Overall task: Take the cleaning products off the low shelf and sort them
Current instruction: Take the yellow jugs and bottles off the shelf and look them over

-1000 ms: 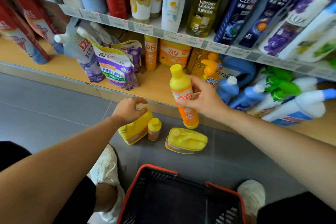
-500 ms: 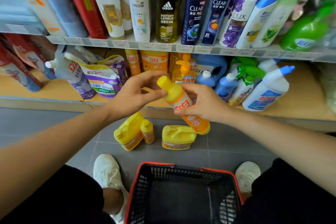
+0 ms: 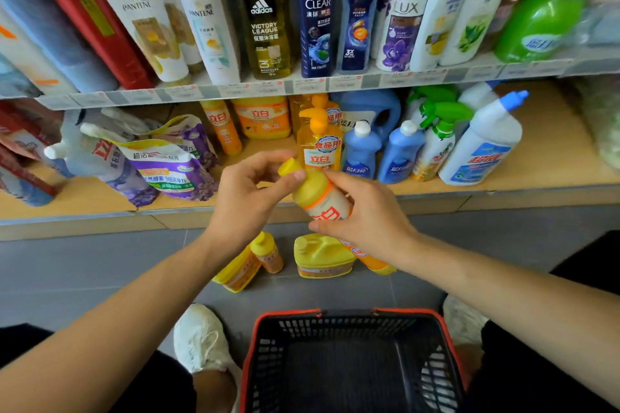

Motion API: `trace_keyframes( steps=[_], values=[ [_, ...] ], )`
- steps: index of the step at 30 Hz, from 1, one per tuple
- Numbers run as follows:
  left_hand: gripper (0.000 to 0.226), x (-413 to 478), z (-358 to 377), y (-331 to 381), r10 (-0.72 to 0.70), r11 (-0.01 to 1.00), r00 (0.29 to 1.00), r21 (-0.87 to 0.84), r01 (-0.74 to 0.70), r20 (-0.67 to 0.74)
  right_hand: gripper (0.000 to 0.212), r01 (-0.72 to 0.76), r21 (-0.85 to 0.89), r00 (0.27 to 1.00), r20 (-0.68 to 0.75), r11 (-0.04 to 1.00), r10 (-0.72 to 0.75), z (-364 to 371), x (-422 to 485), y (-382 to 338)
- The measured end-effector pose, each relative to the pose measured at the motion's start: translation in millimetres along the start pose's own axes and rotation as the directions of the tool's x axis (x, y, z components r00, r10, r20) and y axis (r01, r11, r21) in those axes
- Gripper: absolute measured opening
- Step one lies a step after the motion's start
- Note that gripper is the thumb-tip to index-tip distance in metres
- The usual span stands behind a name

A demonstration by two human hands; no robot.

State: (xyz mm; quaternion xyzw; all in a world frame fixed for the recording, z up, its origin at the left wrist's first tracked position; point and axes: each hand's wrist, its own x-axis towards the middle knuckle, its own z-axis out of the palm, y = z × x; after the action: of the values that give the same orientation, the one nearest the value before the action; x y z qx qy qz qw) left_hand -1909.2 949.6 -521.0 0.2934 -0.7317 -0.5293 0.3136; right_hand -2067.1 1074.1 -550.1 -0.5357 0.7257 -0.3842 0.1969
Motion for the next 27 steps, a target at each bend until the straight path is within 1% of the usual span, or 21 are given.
trace_keyframes(
  steps=[2, 3, 5, 7, 9, 12, 15, 17, 18, 19, 20, 22, 23, 25, 27],
  values=[
    [0.035, 1, 5, -1, -0.033, 0.998, 0.999, -0.052, 0.032, -0.021, 0.071, -0.005, -0.006, 1.000, -0.026, 1.000, 0.005, 2, -1, 1],
    [0.034, 1, 6, -1, -0.045, 0.997, 0.999, -0.070, 0.044, -0.016, 0.070, -0.019, 0.046, 1.000, -0.005, 0.999, 0.020, 2, -1, 1],
    [0.030, 4, 5, -1, -0.055, 0.991, 0.998, -0.117, 0.058, 0.029, 0.064, -0.088, 0.249, 0.992, 0.113, 0.964, 0.062, -2, 0, 2],
    [0.027, 6, 3, 0, -0.045, 0.982, 0.994, -0.177, 0.063, 0.103, 0.054, -0.203, 0.435, 0.958, 0.273, 0.877, 0.087, -7, 3, 4],
    [0.027, 7, 1, 3, -0.024, 0.970, 0.985, -0.234, 0.064, 0.169, 0.048, -0.304, 0.538, 0.913, 0.401, 0.786, 0.078, -8, 4, 5],
    [0.029, 6, -1, 5, -0.015, 0.937, 0.967, -0.333, 0.102, 0.255, 0.043, -0.400, 0.630, 0.857, 0.514, 0.666, 0.028, -6, 4, 1],
    [0.031, 5, -4, 6, -0.028, 0.863, 0.930, -0.461, 0.207, 0.365, 0.051, -0.509, 0.676, 0.776, 0.628, 0.533, -0.056, -8, 6, -2],
    [0.034, 3, -6, 5, -0.014, 0.835, 0.923, -0.503, 0.222, 0.385, 0.056, -0.542, 0.683, 0.745, 0.660, 0.489, -0.097, -9, 8, -1],
    [0.035, 3, -7, 5, -0.009, 0.840, 0.933, -0.504, 0.202, 0.360, 0.058, -0.539, 0.686, 0.747, 0.658, 0.488, -0.099, -7, 8, -1],
    [0.036, 2, -6, 4, -0.006, 0.859, 0.951, -0.486, 0.163, 0.308, 0.060, -0.523, 0.688, 0.765, 0.639, 0.502, -0.080, -5, 8, 0],
    [0.036, 1, -6, 3, -0.003, 0.885, 0.971, -0.452, 0.113, 0.237, 0.061, -0.488, 0.691, 0.802, 0.596, 0.534, -0.038, -1, 7, 1],
    [0.036, -1, -5, 2, 0.020, 0.933, 0.995, -0.361, 0.019, 0.103, 0.055, -0.374, 0.685, 0.894, 0.447, 0.625, 0.045, 6, 6, 2],
    [0.037, -2, -5, 1, 0.037, 0.950, 0.998, -0.312, -0.017, 0.059, 0.052, -0.312, 0.674, 0.927, 0.369, 0.670, 0.060, 9, 5, 2],
    [0.035, -4, -3, 0, 0.072, 0.978, 0.997, -0.199, -0.071, 0.000, 0.052, -0.193, 0.612, 0.968, 0.245, 0.767, 0.048, 10, 3, -1],
    [0.034, -7, 0, 0, 0.098, 0.989, 0.994, -0.103, -0.103, -0.057, 0.054, -0.079, 0.500, 0.990, 0.137, 0.862, 0.011, 14, -1, -3]
  ],
)
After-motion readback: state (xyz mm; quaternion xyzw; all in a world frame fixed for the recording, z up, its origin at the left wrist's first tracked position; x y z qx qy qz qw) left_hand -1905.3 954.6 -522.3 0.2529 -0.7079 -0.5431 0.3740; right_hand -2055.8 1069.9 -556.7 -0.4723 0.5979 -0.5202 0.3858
